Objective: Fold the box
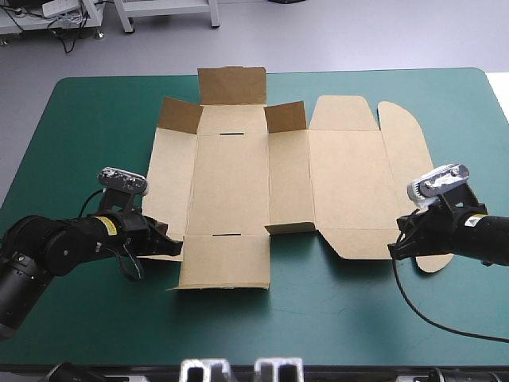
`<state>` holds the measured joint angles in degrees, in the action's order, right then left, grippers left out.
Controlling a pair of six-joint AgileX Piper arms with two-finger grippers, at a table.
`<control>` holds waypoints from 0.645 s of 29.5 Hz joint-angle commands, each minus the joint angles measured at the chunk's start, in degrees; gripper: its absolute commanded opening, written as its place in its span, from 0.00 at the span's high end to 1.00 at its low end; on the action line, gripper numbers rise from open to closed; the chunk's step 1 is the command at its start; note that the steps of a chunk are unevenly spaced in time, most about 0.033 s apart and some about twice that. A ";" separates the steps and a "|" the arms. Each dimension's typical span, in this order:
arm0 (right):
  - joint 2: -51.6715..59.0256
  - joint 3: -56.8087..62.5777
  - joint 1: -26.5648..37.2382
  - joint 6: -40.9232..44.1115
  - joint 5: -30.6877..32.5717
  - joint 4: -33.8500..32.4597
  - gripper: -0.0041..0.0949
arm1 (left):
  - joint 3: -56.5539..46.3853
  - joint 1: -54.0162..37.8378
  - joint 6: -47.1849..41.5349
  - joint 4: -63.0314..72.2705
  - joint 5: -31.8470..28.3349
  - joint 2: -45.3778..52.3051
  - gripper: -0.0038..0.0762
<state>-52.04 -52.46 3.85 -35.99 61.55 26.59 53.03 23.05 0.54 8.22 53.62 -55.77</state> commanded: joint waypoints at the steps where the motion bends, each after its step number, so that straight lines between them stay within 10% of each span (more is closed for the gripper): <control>1: 0.21 -1.34 -0.01 0.10 -2.12 1.85 0.98 | 1.43 0.10 -0.54 1.38 -3.63 0.81 0.96; 15: 0.21 -1.34 -0.01 0.10 -3.44 1.98 0.98 | 1.43 -4.52 -0.54 -0.65 -5.40 -4.00 0.93; 19: 0.21 -1.34 -0.01 0.10 -3.85 1.98 0.98 | 2.55 -10.37 12.04 11.23 -6.04 -8.83 0.93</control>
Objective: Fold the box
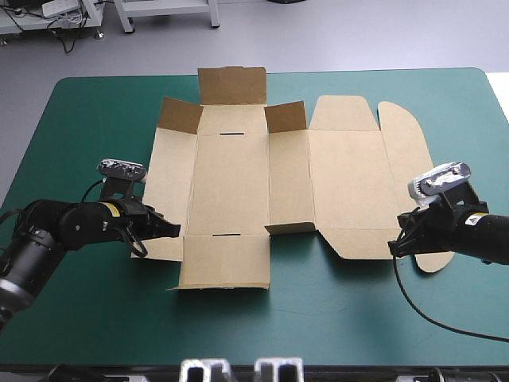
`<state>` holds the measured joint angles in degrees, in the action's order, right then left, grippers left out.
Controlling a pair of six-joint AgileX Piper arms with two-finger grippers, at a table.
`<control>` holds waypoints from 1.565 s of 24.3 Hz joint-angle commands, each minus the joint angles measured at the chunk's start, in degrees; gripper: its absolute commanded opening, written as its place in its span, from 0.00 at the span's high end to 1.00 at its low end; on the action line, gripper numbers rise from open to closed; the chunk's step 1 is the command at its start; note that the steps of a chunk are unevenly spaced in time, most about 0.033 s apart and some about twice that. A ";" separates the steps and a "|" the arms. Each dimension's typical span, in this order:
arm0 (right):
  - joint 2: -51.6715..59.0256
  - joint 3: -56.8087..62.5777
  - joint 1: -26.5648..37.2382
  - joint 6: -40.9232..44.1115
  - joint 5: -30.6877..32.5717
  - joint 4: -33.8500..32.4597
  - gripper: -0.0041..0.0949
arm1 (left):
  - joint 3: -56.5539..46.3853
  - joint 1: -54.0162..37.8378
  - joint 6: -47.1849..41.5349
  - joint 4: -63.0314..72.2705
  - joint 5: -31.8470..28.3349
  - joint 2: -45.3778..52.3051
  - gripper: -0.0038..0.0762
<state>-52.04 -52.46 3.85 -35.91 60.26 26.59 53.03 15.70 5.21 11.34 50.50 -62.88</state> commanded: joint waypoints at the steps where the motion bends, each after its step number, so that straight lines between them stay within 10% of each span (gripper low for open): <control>1: 0.21 -1.34 -0.01 0.03 -2.55 1.98 0.98 | 3.23 -4.43 11.31 10.90 -2.73 -2.76 0.93; 14: 0.21 -1.34 -0.01 0.03 -2.99 1.98 0.98 | 19.49 -33.09 31.79 32.00 23.72 -24.05 0.93; 18: 0.21 -1.34 -0.01 0.03 -3.04 1.98 0.98 | 19.49 -35.97 31.70 32.86 23.72 -30.48 0.89; 24: 0.21 -1.34 -0.01 0.03 -3.04 1.88 0.98 | 19.49 -35.86 30.60 34.93 23.76 -36.09 0.30; 38: 0.21 -1.34 -0.01 -0.20 -3.32 1.88 0.98 | 15.57 -31.78 34.49 39.03 23.65 -38.00 0.29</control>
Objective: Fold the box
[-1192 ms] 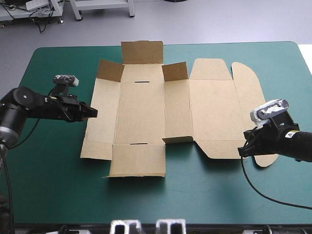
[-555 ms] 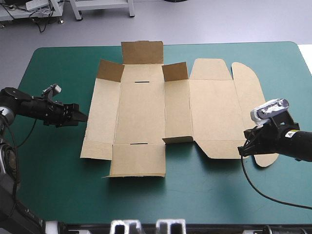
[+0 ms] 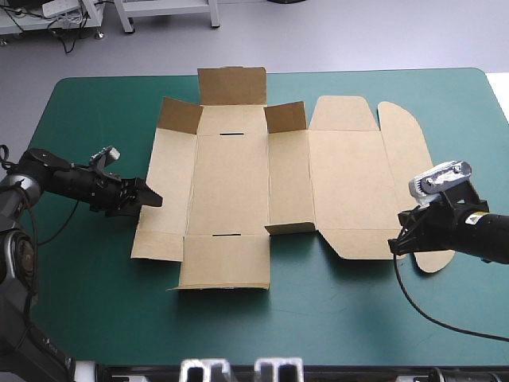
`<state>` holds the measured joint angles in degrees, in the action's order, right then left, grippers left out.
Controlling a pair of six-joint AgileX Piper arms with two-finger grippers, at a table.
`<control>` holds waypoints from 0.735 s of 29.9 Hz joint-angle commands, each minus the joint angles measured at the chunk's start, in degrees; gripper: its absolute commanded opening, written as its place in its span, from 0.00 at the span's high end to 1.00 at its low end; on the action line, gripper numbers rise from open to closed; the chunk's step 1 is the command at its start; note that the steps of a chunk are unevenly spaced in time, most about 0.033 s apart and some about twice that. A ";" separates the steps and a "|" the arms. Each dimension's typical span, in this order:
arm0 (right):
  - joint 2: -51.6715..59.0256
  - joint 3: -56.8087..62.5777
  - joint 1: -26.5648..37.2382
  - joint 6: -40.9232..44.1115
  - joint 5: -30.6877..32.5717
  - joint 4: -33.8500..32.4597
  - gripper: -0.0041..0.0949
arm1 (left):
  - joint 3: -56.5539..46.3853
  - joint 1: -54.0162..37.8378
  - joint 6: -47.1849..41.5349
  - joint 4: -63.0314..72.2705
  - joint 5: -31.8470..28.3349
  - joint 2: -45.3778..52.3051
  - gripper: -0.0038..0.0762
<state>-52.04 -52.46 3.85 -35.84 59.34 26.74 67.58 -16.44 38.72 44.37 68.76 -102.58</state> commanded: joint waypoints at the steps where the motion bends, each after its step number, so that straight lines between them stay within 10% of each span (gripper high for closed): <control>1: 0.21 -1.34 -0.01 -0.27 -2.41 1.73 0.98 | 1.02 0.39 1.55 7.83 5.40 1.26 0.29; 12: 0.21 -1.34 -0.01 -0.27 -2.41 1.62 0.98 | 1.02 5.58 2.48 10.66 5.13 -1.97 0.32; 19: 0.21 -1.34 -0.01 -0.27 -2.41 1.49 0.98 | 1.32 5.32 2.27 12.14 4.01 -1.97 0.90; 22: 0.21 -1.34 -0.01 -0.27 -2.41 1.49 0.98 | 1.38 5.32 3.12 12.44 5.11 -1.97 0.96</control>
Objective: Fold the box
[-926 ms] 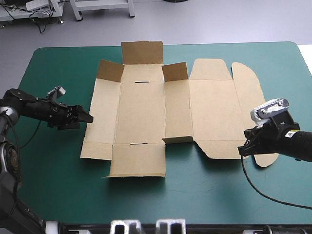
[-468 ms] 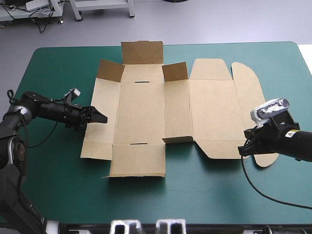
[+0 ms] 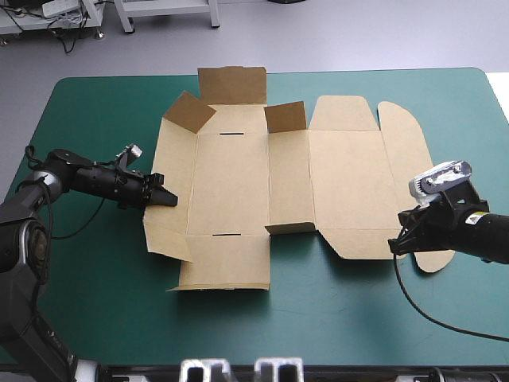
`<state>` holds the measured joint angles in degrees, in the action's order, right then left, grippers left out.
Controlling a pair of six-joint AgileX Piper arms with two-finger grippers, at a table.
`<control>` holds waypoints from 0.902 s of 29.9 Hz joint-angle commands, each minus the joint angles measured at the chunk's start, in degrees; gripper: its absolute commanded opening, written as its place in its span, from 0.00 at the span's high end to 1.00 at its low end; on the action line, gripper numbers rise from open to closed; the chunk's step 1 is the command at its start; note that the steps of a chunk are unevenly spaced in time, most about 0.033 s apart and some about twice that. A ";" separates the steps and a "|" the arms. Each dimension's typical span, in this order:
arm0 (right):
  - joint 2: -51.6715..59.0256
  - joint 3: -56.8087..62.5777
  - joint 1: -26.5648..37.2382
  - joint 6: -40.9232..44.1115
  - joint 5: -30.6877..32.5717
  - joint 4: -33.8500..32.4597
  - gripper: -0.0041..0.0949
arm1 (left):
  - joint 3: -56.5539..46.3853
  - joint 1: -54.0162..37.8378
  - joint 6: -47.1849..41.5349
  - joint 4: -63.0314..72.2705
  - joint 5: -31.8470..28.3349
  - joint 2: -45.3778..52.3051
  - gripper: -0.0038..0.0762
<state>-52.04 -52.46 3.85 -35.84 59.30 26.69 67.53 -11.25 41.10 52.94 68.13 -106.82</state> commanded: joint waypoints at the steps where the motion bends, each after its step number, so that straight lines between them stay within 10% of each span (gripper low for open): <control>1: 0.21 -1.34 -0.01 -0.27 -2.37 1.54 0.98 | 1.64 0.14 1.27 3.87 6.20 2.27 0.96; 17: 0.21 -1.34 -0.01 -0.27 -2.37 1.54 0.98 | 14.01 2.42 8.76 7.61 6.19 2.75 0.96; 27: 0.21 -1.34 -0.01 1.56 -5.95 1.93 0.98 | 39.66 17.89 10.05 -25.29 5.79 3.75 0.96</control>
<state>-52.04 -52.46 3.85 -34.61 57.31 26.63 100.37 2.09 49.13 32.84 69.20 -106.77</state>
